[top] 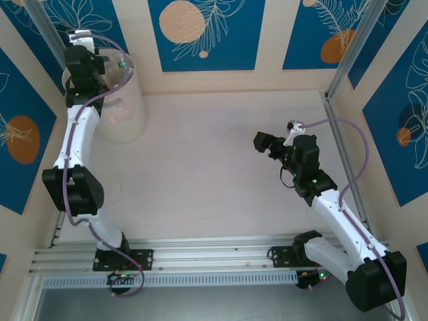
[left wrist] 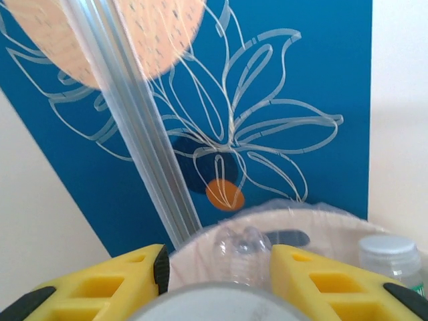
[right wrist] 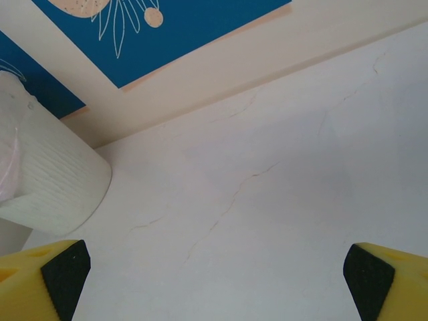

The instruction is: Put the plastic bottles in the bin

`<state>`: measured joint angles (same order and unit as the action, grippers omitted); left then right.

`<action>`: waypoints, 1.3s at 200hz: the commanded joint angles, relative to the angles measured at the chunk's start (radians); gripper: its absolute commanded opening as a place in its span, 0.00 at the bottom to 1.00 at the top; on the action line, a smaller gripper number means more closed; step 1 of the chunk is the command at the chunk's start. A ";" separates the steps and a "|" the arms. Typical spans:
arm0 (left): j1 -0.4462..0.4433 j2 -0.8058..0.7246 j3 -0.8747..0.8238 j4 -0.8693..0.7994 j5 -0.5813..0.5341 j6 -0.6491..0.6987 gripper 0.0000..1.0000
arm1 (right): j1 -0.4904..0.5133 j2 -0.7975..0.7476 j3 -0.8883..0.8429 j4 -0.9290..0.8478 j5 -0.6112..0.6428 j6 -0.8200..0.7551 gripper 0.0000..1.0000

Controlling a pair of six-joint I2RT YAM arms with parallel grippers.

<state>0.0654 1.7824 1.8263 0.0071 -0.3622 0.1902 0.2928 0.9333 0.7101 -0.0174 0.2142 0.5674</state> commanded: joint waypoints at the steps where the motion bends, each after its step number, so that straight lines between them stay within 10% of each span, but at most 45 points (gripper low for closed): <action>1: 0.006 0.059 0.065 -0.129 0.050 -0.081 0.00 | -0.006 0.012 0.008 -0.022 0.012 0.029 1.00; 102: -0.001 0.237 0.281 -0.466 -0.073 -0.168 0.01 | -0.006 0.053 0.014 -0.048 0.011 0.044 1.00; 173: 0.009 0.226 0.348 -0.479 -0.029 -0.188 0.34 | -0.007 0.125 0.030 -0.045 0.002 0.045 0.99; 260: 0.008 0.350 0.287 -0.494 0.010 -0.239 0.41 | -0.006 0.139 0.041 -0.081 0.008 0.051 1.00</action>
<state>0.0681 2.0521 2.1685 -0.4145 -0.3901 0.0051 0.2909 1.0763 0.7265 -0.0879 0.2134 0.6029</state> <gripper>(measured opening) 0.430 0.995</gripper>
